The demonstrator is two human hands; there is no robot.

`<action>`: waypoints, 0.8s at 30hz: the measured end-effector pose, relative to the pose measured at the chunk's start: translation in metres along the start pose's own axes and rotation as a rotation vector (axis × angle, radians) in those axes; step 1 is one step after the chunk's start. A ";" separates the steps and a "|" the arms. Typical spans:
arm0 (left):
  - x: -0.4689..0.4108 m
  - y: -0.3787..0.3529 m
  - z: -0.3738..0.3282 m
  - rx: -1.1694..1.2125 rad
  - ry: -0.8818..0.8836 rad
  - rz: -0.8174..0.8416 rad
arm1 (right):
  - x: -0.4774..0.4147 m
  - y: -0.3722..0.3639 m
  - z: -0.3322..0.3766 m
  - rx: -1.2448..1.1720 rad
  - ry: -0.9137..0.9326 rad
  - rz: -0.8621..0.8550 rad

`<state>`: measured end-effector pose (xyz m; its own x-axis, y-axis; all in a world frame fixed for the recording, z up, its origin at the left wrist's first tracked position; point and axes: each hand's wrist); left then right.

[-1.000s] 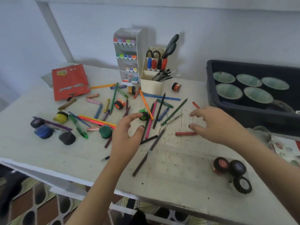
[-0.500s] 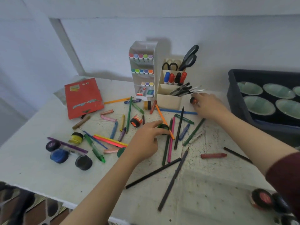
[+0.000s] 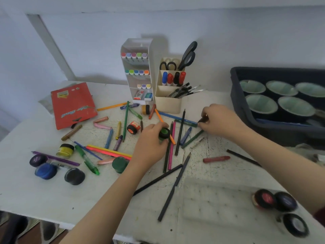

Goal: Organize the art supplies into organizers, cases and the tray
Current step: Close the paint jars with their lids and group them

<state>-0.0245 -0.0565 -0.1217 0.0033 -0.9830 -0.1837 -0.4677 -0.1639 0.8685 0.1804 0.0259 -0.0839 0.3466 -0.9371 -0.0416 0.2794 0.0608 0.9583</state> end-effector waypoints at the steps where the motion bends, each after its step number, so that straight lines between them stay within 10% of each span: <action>1: 0.002 0.001 -0.004 0.028 0.021 -0.018 | 0.010 0.003 0.001 -0.012 0.024 -0.012; 24: 0.149 -0.021 -0.119 0.350 -0.059 0.044 | 0.226 0.033 -0.041 -0.396 0.218 0.110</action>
<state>0.0912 -0.2093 -0.1119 -0.0698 -0.9803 -0.1849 -0.7408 -0.0732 0.6677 0.3050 -0.1696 -0.0729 0.5614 -0.8264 -0.0446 0.5361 0.3220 0.7804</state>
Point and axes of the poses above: each hand's wrist, its own x-axis away from the middle knuckle, its own y-axis out of the back of the hand, z = x × y, and after that the axes turned 10 degrees about -x, right-handed
